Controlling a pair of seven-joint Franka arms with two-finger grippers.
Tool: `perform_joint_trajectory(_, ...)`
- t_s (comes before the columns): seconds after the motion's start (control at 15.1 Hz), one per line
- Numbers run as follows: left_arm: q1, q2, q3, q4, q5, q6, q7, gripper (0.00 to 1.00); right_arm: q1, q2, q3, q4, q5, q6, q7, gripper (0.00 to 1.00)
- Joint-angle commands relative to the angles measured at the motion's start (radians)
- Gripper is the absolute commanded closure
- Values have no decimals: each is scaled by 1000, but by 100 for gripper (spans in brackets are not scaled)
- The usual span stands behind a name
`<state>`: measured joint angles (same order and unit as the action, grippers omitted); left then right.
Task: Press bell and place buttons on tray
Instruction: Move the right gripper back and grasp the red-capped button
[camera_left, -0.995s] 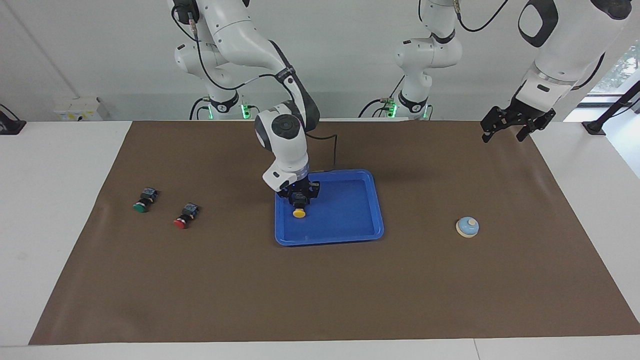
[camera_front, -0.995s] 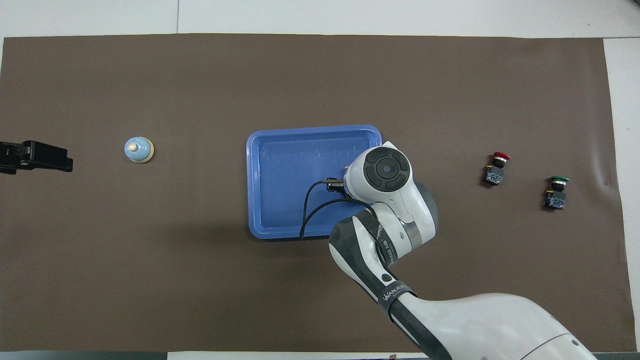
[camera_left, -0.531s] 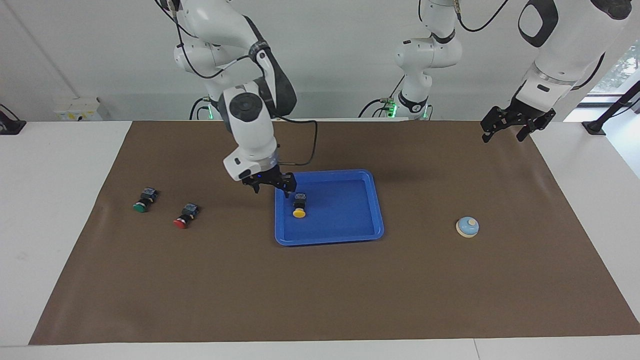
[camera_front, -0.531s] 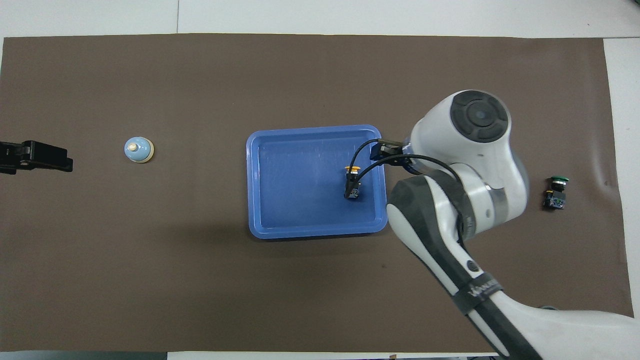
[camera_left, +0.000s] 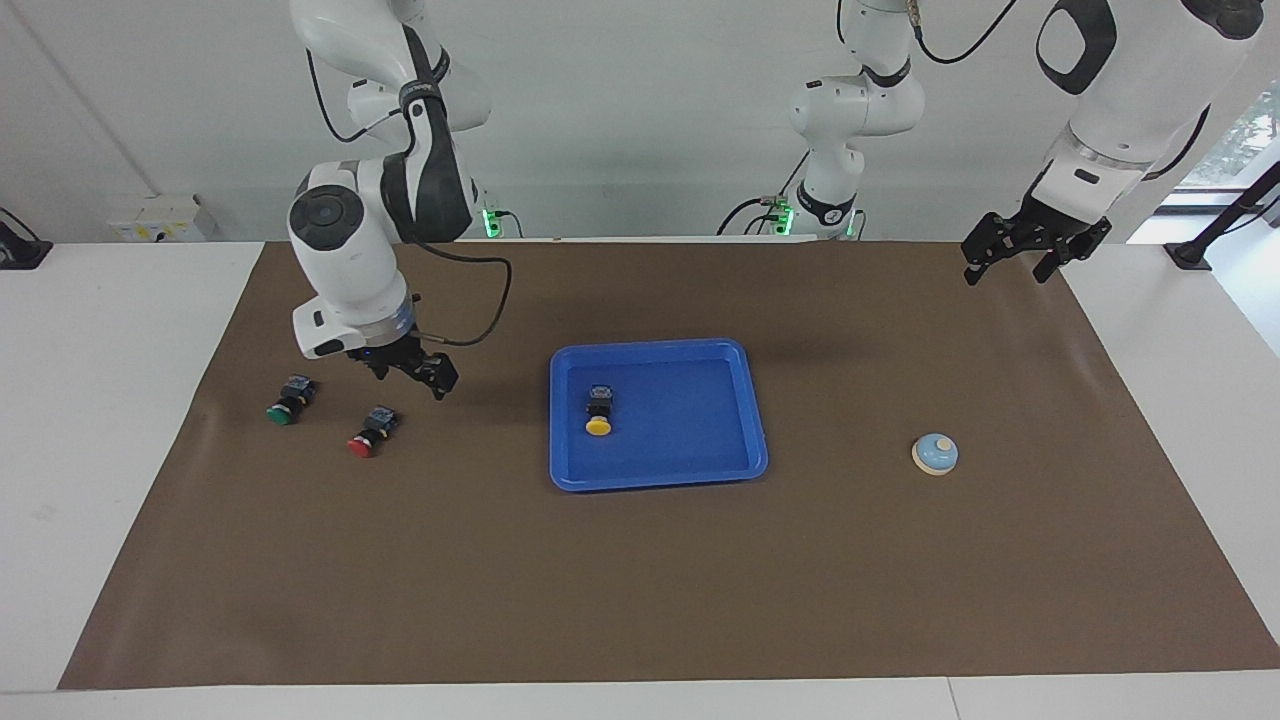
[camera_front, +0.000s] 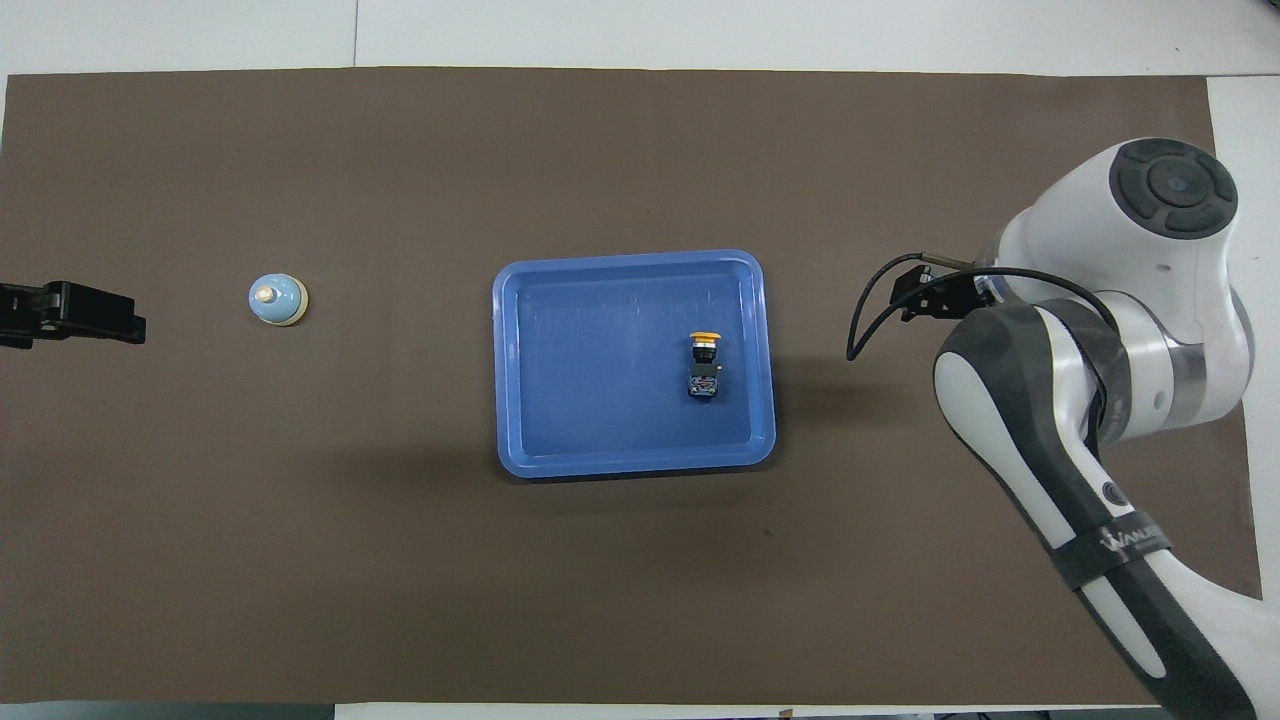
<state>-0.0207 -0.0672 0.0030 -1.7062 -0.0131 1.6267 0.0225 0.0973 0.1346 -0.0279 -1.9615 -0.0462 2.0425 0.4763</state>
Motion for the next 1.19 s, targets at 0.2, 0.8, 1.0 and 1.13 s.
perform_joint_trajectory(0.2,-2,0,3,7,7,-11,1,0,-123,-38,13,-237,-11,290,-74,0)
perform_joint_trajectory(0.8,-2,1,3,7,7,-11,1,0,-149,74,14,-243,-11,461,-67,0)
perform_joint_trajectory(1.0,-2,1,3,7,8,-11,1,0,-148,83,16,-244,-11,464,-62,8)
perform_joint_trajectory(1.13,-2,0,3,7,7,-13,1,0,-148,91,16,-244,-9,466,-61,14)
